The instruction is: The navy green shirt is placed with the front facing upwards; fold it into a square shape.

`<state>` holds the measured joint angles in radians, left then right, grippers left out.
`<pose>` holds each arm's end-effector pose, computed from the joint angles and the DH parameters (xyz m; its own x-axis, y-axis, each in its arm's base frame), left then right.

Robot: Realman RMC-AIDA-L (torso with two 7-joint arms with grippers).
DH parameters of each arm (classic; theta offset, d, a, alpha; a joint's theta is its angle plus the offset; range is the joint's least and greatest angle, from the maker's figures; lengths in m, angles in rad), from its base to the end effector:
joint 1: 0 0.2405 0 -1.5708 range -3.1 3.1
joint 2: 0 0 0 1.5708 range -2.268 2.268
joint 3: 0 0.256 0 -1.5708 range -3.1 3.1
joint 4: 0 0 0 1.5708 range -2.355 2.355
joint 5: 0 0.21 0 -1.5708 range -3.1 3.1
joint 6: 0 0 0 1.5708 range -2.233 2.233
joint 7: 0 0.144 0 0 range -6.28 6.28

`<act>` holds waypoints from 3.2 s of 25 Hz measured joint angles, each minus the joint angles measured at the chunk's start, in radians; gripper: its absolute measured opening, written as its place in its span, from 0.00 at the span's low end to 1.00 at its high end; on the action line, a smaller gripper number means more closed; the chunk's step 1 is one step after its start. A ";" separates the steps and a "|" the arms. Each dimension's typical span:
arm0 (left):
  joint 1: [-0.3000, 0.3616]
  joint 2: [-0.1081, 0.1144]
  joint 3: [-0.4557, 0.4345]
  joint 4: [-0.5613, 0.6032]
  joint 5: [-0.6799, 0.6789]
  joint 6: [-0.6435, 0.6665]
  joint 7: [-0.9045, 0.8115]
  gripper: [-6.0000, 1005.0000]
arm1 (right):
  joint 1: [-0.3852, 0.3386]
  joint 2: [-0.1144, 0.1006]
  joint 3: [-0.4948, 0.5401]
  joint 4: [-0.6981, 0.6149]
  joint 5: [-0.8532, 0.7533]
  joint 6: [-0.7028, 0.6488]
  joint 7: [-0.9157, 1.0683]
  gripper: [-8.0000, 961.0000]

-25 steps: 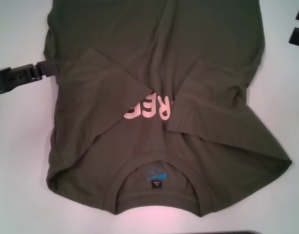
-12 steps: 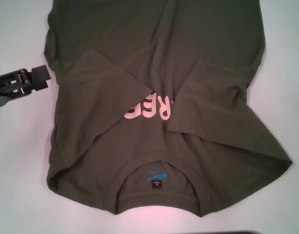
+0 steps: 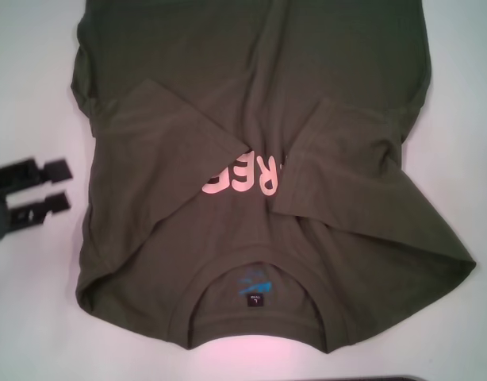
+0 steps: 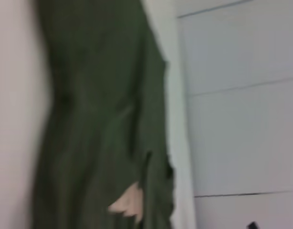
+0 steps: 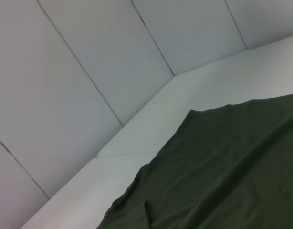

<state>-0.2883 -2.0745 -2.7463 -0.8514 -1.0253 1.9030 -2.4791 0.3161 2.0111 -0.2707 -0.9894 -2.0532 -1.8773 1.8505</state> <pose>-0.3227 0.2383 0.0617 -0.1873 0.9034 0.3858 0.8939 -0.0061 0.4482 0.3269 0.2595 0.1311 0.4670 -0.5616 -0.6830 -0.8238 -0.5569 -0.1053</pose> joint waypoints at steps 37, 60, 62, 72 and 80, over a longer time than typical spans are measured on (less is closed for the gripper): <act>0.050 -0.005 0.042 0.046 0.253 -0.107 0.031 0.72 | 0.015 -0.019 -0.016 0.094 -0.013 0.014 0.034 0.95; 0.036 -0.005 0.047 0.073 0.274 -0.159 0.034 0.72 | 0.026 -0.019 -0.016 0.106 -0.013 0.022 0.035 0.95; 0.032 -0.005 0.047 0.079 0.278 -0.159 0.034 0.71 | 0.028 -0.019 -0.016 0.106 -0.013 0.023 0.035 0.95; 0.019 -0.007 0.047 0.101 0.279 -0.167 0.038 0.71 | 0.029 -0.020 -0.016 0.106 -0.013 0.023 0.035 0.95; -0.009 -0.010 0.069 0.125 0.280 -0.184 0.037 0.71 | 0.026 -0.023 -0.016 0.106 -0.013 0.022 0.036 0.95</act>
<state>-0.2977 -2.0845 -2.6770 -0.7262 -0.7458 1.7187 -2.4420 0.3419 1.9878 -0.2869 -0.8836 -2.0662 -1.8549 1.8861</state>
